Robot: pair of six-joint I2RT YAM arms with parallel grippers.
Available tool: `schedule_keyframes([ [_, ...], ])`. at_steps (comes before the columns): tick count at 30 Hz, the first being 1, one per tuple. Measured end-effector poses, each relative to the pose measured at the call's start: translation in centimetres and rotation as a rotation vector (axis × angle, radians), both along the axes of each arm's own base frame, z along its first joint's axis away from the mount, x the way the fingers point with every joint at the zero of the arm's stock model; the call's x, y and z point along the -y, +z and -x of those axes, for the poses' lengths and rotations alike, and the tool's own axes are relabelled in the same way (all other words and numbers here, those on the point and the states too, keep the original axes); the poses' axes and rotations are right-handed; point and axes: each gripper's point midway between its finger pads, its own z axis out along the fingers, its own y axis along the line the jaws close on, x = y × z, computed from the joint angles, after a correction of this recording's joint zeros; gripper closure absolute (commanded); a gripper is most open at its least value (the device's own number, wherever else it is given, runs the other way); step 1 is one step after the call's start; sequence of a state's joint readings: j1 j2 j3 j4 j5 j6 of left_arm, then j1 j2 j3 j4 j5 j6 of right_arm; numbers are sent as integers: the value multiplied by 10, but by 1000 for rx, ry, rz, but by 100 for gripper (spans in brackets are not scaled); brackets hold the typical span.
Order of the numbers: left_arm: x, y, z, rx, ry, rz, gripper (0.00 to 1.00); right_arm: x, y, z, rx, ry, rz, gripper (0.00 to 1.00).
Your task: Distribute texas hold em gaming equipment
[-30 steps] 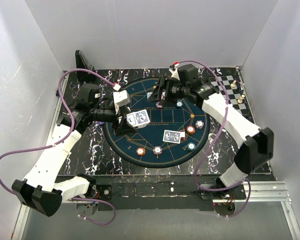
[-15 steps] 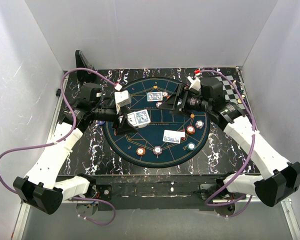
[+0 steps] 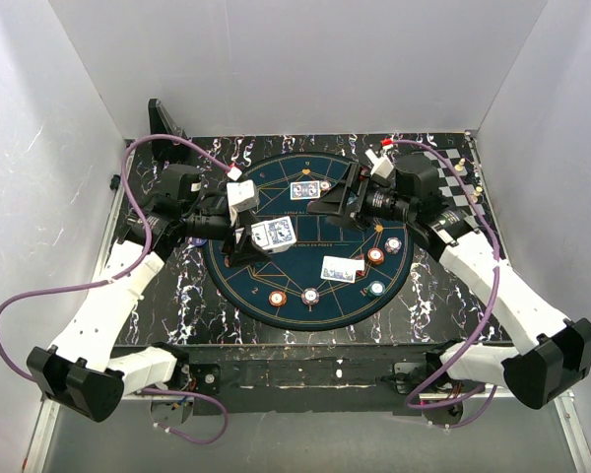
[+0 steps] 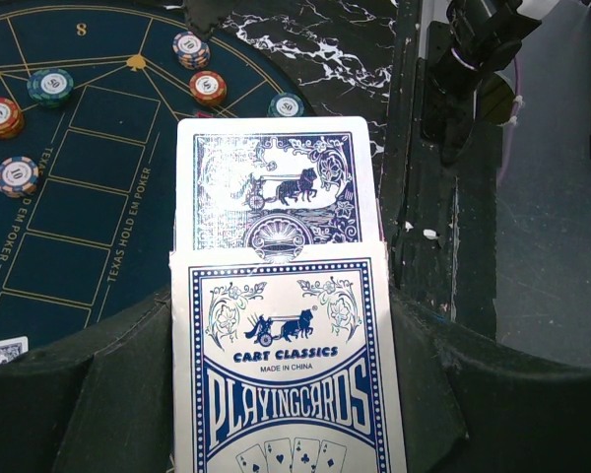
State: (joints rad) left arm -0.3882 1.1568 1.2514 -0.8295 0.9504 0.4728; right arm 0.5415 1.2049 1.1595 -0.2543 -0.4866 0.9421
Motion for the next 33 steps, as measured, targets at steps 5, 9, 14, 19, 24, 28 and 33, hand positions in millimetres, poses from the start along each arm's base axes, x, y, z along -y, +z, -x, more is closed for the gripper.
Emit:
schedule_keyframes([
  [5,1,-5,-1,-27,5,-4,62,-15,13,17,32,73,-27,7],
  [9,2,-8,-4,-42,8,-7,62,-27,22,26,46,119,-38,7],
  [14,3,-7,-6,-31,8,-3,62,-48,18,27,26,173,-34,7],
  [19,3,-7,-7,-26,9,-3,62,-72,-6,28,-30,224,3,10],
  [24,2,-9,-7,-26,13,-7,62,-82,-21,35,-69,251,31,21],
  [28,2,-9,-8,-23,17,-9,62,-82,-19,34,-65,249,26,27],
  [33,2,-8,-8,-14,16,-10,62,-80,-16,37,-60,246,17,30],
])
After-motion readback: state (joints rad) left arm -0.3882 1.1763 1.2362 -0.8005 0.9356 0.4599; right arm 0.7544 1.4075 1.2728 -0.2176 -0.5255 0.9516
